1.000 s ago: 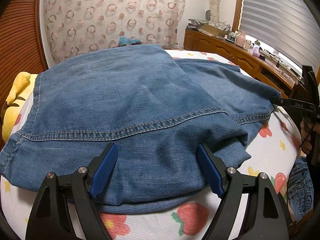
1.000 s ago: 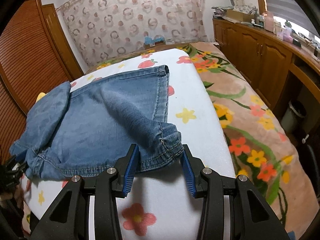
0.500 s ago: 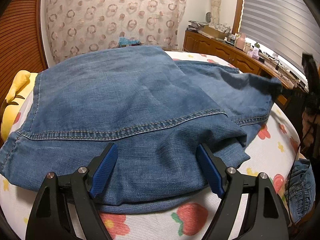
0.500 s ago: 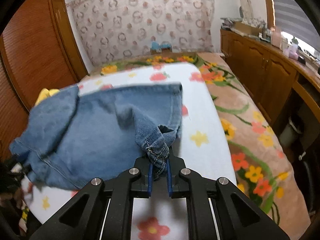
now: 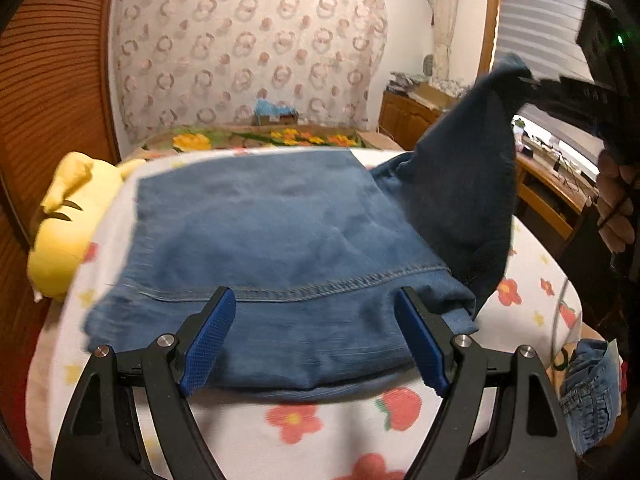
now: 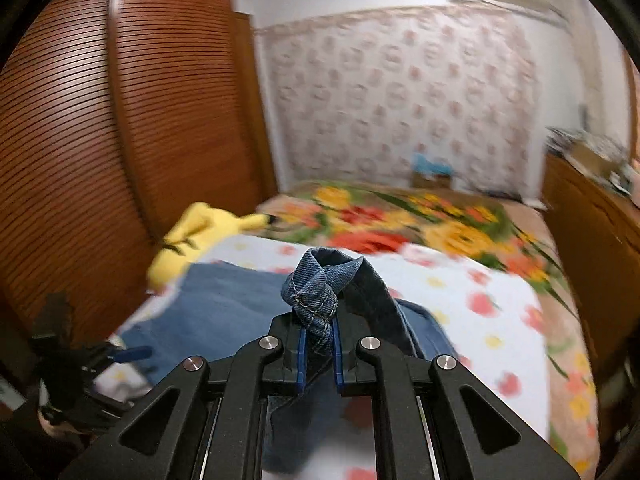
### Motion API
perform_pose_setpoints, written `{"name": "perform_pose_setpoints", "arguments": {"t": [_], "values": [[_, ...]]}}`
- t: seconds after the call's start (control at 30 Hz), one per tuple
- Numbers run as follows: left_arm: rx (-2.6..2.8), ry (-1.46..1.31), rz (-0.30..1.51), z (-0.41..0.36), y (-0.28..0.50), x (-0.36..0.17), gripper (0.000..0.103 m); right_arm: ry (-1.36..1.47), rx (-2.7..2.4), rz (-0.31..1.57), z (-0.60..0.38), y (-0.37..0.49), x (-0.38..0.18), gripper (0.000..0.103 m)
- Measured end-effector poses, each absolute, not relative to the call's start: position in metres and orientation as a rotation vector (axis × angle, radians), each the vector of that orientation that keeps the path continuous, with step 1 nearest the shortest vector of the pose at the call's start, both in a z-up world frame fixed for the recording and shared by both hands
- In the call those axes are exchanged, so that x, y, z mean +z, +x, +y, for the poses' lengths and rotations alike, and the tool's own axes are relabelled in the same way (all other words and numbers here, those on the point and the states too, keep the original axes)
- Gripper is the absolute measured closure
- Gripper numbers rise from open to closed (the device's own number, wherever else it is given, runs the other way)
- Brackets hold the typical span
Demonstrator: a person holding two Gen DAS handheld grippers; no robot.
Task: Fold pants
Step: 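Lift the hem with the right gripper, fold it over, and open, then grasp the jeans edge with the left gripper while the right gripper grasps the hem edge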
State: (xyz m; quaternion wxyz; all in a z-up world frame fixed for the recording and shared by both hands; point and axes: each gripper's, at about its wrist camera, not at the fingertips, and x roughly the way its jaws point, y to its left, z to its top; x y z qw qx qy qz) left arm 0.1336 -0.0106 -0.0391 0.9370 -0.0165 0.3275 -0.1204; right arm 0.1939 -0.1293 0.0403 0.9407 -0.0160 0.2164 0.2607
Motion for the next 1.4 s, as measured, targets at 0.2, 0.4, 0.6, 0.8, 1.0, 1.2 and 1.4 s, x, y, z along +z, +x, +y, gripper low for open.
{"name": "perform_pose_setpoints", "arguments": {"t": [0.2, 0.4, 0.6, 0.8, 1.0, 1.2, 1.4], "values": [[-0.202, -0.05, 0.636, 0.023, 0.12, -0.032, 0.021, -0.079, 0.705, 0.437, -0.07, 0.198, 0.047, 0.093], [-0.175, -0.071, 0.641, 0.043, 0.119, -0.038, 0.021, -0.126, 0.752, 0.524, -0.046, 0.23, 0.024, 0.092], [-0.166, -0.081, 0.658, 0.049, 0.117, -0.046, 0.021, -0.139, 0.712, 0.564, -0.049, 0.264, 0.019, 0.062], [-0.171, -0.07, 0.67, 0.046, 0.121, -0.053, 0.021, -0.174, 0.641, 0.544, -0.035, 0.237, 0.024, 0.061], [-0.168, -0.046, 0.679, 0.045, 0.134, -0.055, 0.021, -0.191, 0.584, 0.598, -0.033, 0.217, -0.005, 0.061], [-0.18, -0.004, 0.692, 0.046, 0.152, -0.056, 0.043, -0.168, 0.569, 0.685, -0.025, 0.245, -0.017, 0.061], [-0.181, 0.036, 0.738, 0.047, 0.168, -0.071, 0.053, -0.155, 0.563, 0.764, -0.022, 0.264, -0.027, 0.061]]}}
